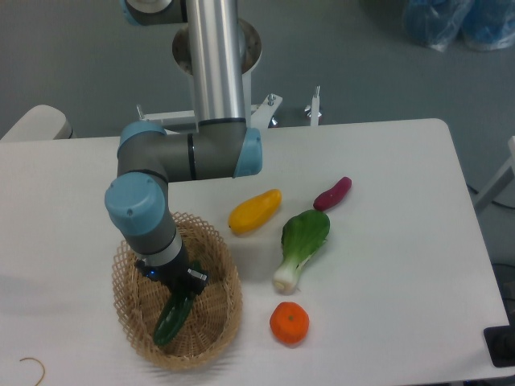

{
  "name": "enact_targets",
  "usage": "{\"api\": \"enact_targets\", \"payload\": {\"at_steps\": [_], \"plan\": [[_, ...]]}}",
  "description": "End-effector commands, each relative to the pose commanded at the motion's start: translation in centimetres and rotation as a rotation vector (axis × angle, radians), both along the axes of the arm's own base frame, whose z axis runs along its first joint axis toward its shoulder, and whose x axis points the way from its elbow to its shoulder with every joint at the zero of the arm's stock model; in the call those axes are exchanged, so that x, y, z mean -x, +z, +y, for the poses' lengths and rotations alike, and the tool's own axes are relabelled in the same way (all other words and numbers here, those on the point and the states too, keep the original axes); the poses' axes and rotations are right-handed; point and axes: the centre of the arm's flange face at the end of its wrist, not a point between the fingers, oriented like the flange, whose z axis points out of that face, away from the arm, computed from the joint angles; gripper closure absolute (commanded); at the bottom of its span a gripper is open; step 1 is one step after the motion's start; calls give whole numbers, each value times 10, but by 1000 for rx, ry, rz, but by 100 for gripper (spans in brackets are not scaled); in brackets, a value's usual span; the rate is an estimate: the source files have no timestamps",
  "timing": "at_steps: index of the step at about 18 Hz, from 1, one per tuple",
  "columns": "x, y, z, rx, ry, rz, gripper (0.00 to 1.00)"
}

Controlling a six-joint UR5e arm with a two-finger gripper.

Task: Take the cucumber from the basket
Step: 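Lift the cucumber out of the basket and carry it beside the bok choy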

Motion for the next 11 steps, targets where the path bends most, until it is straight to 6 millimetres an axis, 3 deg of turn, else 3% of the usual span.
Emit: {"api": "enact_targets", "payload": {"at_steps": [4,7,11], "plan": [[44,39,-27,12,-53,20,90],[90,60,-50,29,-77,23,90],[156,72,-93,55,-157,28,90]]}}
